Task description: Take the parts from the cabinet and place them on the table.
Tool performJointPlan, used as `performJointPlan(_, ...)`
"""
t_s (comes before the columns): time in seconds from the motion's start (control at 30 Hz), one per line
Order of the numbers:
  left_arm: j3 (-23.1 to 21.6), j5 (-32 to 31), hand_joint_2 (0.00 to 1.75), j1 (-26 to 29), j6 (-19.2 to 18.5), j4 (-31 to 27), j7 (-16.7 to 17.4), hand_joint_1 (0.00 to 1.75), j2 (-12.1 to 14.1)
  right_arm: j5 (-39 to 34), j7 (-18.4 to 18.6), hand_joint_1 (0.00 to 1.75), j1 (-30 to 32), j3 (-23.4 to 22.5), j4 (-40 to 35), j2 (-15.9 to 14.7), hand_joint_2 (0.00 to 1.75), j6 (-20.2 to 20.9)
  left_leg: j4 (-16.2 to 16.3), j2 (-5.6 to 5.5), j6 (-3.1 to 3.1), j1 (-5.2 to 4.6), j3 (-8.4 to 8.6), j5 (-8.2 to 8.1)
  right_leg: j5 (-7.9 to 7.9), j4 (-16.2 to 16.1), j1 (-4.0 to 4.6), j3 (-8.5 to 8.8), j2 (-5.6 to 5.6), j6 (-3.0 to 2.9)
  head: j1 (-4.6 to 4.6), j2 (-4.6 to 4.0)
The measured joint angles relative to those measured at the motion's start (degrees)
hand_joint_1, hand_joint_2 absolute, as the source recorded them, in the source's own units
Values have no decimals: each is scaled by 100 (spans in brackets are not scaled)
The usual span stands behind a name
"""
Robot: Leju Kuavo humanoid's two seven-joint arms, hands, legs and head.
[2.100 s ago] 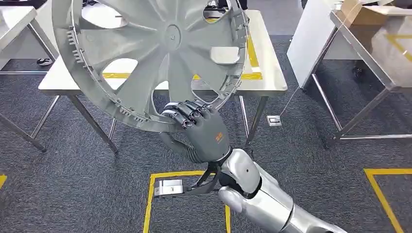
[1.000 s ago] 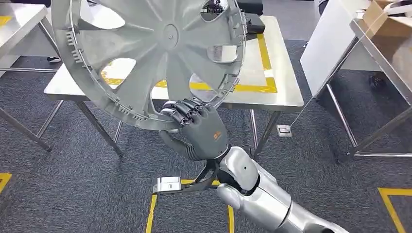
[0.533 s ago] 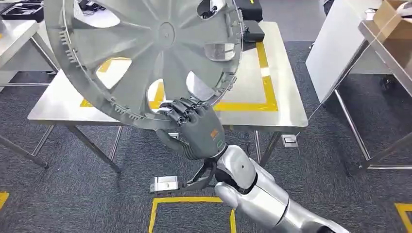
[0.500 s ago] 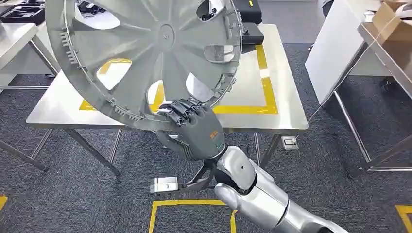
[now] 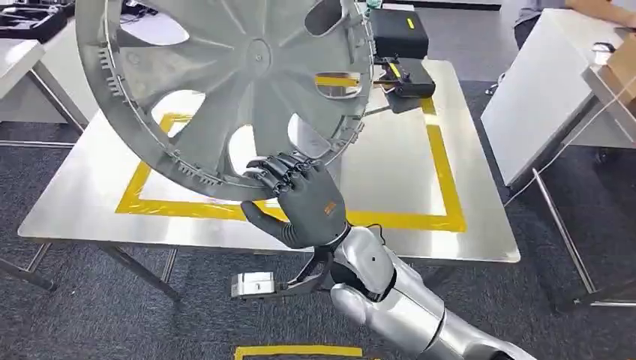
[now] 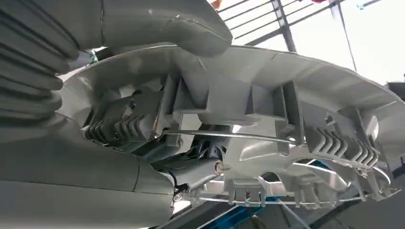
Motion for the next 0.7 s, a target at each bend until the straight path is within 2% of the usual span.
performJointPlan(0.03,0,0,175,4,0,2,-4,0,-2,-2,9,175,4,-2,7,-4,175,26,-29,-18,-14,0,173,-96,-158,-180,0,-122,-1,3,2,0)
performJointPlan(0.07,0,-9,175,8,0,2,-13,0,-2,-2,11,175,4,-2,15,-9,175,50,-40,-35,-19,-3,333,-192,-80,-453,2,-194,-1,-1,6,0)
performJointPlan(0.1,0,-15,175,8,-24,2,-35,0,-4,-9,13,175,3,-2,31,-13,175,81,-40,-40,-29,-9,493,-312,377,-828,7,-252,-1,-32,15,0)
performJointPlan(0.13,0,-15,175,17,-70,4,-66,0,-13,-28,22,175,5,-2,57,-24,175,103,-42,-42,-38,-12,590,-444,1340,-1267,17,-303,-2,-85,20,0)
performJointPlan(0.17,2,-15,175,11,-83,24,-72,0,-22,-33,26,175,12,-2,107,-42,175,131,70,-62,-69,-31,691,-565,2191,-1592,73,-427,3,-133,9,0)
performJointPlan(0.2,2,-20,175,-6,-85,20,-85,0,-22,-54,44,175,-9,-7,133,-44,175,166,52,-94,-139,-49,642,-697,2239,-1479,78,-355,9,-164,-24,0)
performJointPlan(0.23,2,-50,175,-9,-85,15,-76,0,-22,-105,70,175,-46,-26,149,-48,175,210,28,-89,-170,-17,743,-788,2182,-1417,90,-341,16,-202,0,0)
performJointPlan(0.27,2,-61,175,-21,-79,11,-74,0,-20,-190,102,175,-142,-33,188,-42,175,268,150,-84,-219,-18,773,-693,2133,-1432,96,-316,7,-249,8,0)
performJointPlan(0.3,2,-72,175,-49,-74,9,-74,0,-20,-256,144,175,-239,-46,249,-17,175,308,319,-85,-273,-14,680,-588,2108,-1462,84,-264,15,-289,4,0)
performJointPlan(0.33,2,-85,175,-65,-74,9,-77,0,-20,-297,151,175,-300,-89,327,-9,175,334,601,-32,-289,-9,496,-509,2080,-1505,60,-211,15,-328,9,0)
performJointPlan(0.37,2,-87,175,-69,-68,9,-77,0,-24,-304,146,175,-340,-125,387,-9,175,348,902,12,-306,-14,310,-513,2037,-1525,53,-170,12,-377,0,0)
performJointPlan(0.4,2,-90,175,-72,-70,13,-85,0,-26,-313,138,175,-385,-133,443,-7,175,350,1199,34,-306,-12,95,-672,1995,-1526,52,-135,12,-407,4,0)
performJointPlan(0.43,2,-92,175,-65,-70,13,-85,0,-26,-325,125,175,-426,-133,494,-2,175,356,1481,36,-319,-5,-128,-955,1938,-1526,56,-83,15,-416,2,0)
performJointPlan(0.47,2,-92,175,-62,-70,11,-85,0,-22,-363,131,175,-462,-133,551,-2,175,394,1658,37,-342,-4,-301,-1189,1890,-1526,58,-30,23,-416,2,0)
performJointPlan(0.5,2,-92,175,-55,-70,11,-92,0,-17,-415,160,175,-510,-138,647,-2,175,450,1701,37,-358,-5,-435,-1297,1841,-1524,56,32,34,-408,2,0)
performJointPlan(0.53,2,-92,175,-56,-70,11,-103,0,-9,-459,199,175,-544,-142,746,-2,175,496,1575,40,-351,-3,-478,-1211,1797,-1522,53,91,36,-394,2,0)
performJointPlan(0.57,2,-92,175,-56,-70,9,-140,0,2,-507,245,175,-576,-164,854,-2,175,529,1262,44,-335,-3,-441,-917,1752,-1519,47,148,37,-375,2,0)
performJointPlan(0.63,2,-92,175,-54,-94,9,-179,0,24,-538,253,175,-596,-258,1020,-2,175,548,364,47,-344,0,-232,-91,1682,-1505,27,238,33,-323,2,0)
performJointPlan(0.67,2,-92,175,-42,-109,13,-190,0,15,-540,256,175,-596,-319,1095,-2,175,549,182,45,-315,-14,-232,-23,1665,-1483,40,253,33,-293,7,0)
performJointPlan(0.7,2,-92,175,-49,-116,13,-197,0,15,-537,262,175,-605,-371,1145,-2,175,546,146,52,-226,-28,-237,-132,1663,-1485,48,220,38,-264,4,0)
